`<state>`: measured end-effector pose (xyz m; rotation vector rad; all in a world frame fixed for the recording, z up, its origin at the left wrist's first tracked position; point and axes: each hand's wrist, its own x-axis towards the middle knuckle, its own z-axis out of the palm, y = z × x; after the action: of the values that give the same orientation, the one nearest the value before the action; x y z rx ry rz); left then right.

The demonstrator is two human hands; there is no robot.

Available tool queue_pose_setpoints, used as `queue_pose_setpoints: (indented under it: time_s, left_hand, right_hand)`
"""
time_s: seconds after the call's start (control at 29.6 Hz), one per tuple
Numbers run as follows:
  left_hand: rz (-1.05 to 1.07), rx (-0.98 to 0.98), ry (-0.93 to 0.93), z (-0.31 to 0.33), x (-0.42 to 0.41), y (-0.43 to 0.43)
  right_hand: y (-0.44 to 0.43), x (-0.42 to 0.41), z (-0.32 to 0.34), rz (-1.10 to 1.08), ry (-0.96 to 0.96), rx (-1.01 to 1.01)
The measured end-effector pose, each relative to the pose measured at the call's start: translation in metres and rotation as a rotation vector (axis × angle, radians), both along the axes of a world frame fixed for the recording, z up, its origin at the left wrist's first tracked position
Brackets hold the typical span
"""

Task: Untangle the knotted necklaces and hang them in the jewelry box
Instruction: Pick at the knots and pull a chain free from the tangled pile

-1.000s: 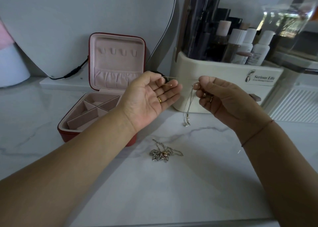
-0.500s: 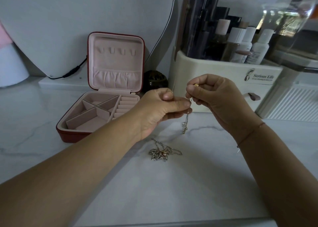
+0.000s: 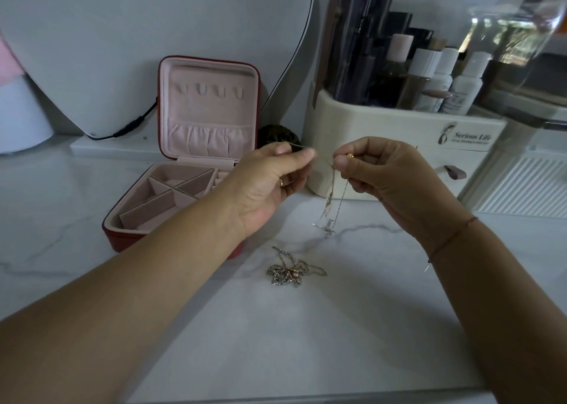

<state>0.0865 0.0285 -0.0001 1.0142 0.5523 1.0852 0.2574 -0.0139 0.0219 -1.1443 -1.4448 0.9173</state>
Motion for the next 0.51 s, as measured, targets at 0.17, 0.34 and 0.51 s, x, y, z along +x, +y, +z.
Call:
queue_pose_setpoints:
  time_s: [0.17, 0.34, 0.51]
  left_hand:
    - [-0.001, -0.038, -0.148, 0.008, -0.006, 0.003]
    - [-0.017, -0.136, -0.310, 0.016, -0.012, 0.002]
    - [-0.036, -0.105, -0.272, 0.021, -0.017, 0.002]
  right_hand:
    - [0.002, 0.004, -0.001, -0.092, -0.024, -0.033]
    - [0.003, 0.007, -0.002, -0.144, -0.068, -0.090]
    - [0.003, 0.005, -0.003, -0.184, -0.187, -0.089]
